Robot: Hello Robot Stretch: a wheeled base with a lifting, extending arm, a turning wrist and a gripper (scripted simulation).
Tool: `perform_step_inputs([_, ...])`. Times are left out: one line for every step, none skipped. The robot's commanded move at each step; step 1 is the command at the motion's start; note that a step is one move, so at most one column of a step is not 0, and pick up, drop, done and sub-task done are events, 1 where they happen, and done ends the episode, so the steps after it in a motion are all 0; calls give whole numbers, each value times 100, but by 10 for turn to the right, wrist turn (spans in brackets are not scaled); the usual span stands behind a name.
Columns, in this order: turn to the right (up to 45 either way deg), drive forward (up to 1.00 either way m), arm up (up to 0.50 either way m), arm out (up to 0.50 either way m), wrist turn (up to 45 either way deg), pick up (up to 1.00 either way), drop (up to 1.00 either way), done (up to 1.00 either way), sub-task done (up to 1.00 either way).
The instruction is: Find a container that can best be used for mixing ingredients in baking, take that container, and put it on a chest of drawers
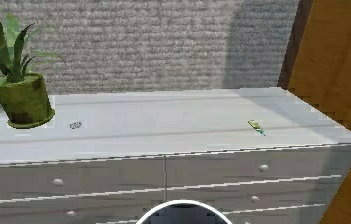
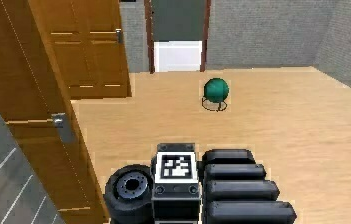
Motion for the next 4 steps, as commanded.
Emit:
perform_step_inputs([-450,0,0,0,0,0,0,0,0])
perform_step_inputs([450,0,0,0,0,0,0,0,0])
perform_step_inputs([390,0,0,0,0,0,0,0,0])
perform_step_inputs([-360,0,0,0,0,0,0,0,0])
